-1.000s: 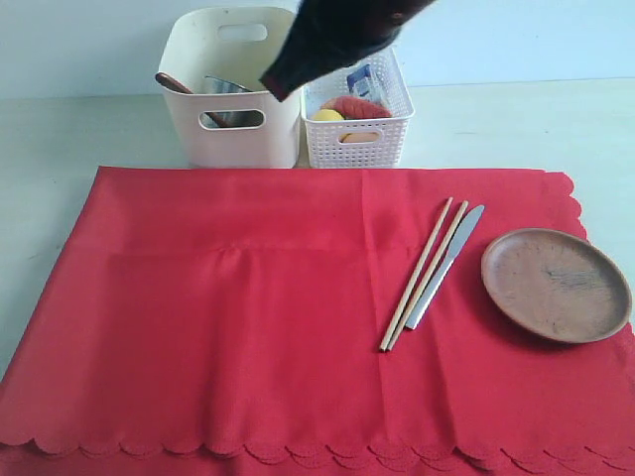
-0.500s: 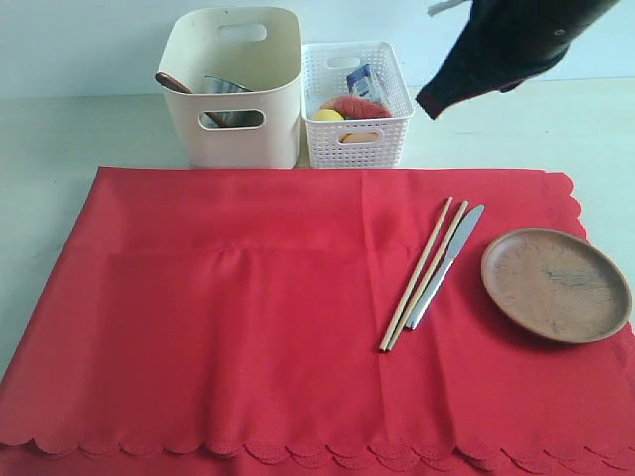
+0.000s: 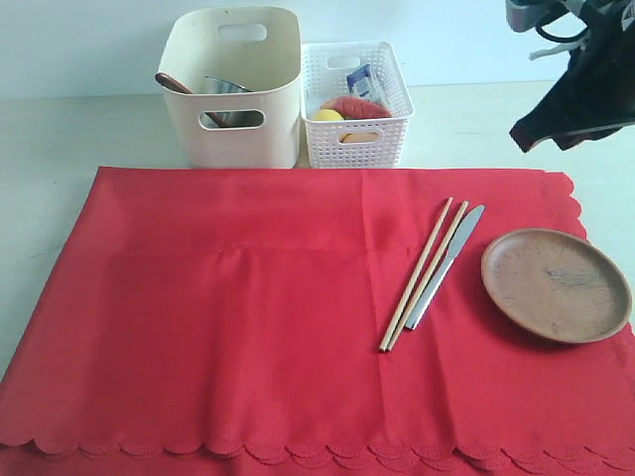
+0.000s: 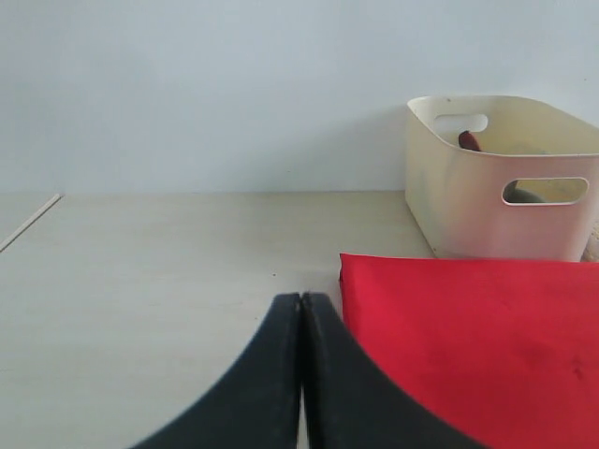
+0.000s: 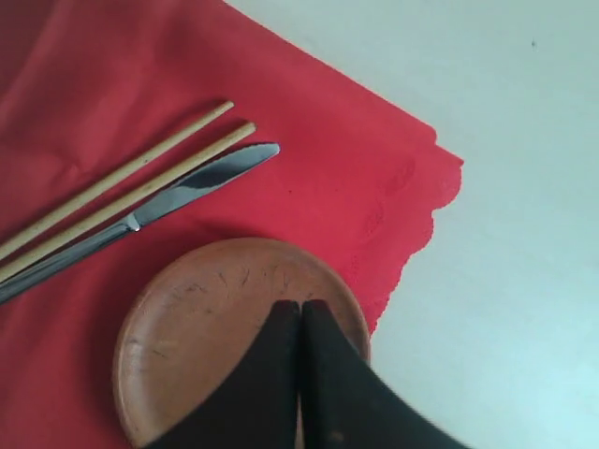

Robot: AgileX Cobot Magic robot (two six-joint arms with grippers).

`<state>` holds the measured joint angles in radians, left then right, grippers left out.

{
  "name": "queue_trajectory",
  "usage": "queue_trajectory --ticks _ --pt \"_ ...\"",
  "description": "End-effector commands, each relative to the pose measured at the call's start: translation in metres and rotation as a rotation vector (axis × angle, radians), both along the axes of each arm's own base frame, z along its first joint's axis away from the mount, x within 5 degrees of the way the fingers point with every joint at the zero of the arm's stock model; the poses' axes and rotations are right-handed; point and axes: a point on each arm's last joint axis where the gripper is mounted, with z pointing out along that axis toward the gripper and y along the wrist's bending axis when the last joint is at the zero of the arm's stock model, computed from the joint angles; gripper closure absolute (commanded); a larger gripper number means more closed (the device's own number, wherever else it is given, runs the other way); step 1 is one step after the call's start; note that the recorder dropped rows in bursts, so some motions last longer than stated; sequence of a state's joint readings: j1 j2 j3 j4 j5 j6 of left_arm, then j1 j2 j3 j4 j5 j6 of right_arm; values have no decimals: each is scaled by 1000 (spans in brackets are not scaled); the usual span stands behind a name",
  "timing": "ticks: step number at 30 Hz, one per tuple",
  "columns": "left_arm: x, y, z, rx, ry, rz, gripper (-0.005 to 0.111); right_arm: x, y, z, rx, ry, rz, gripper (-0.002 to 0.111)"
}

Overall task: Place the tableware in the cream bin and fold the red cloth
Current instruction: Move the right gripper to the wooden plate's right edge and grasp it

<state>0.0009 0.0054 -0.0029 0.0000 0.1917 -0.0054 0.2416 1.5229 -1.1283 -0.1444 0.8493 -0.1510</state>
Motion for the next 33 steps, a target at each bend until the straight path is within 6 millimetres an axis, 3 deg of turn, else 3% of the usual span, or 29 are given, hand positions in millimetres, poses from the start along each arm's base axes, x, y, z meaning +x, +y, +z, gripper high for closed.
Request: queue_trajectory --ticks 1,10,18,27,33 --pt "0 0 0 -6 -8 2 104 3 -10 -11 7 59 -19 108" --pt "0 0 0 -6 -8 2 104 16 -34 -58 -1 275 -134 108" --pt "0 0 0 -6 -8 2 104 27 -63 -96 223 401 -230 108" --pt "0 0 0 -6 -8 2 104 18 -113 -116 315 405 -380 108" --pt "0 0 0 -6 -8 2 104 21 -120 -118 310 353 -432 104"
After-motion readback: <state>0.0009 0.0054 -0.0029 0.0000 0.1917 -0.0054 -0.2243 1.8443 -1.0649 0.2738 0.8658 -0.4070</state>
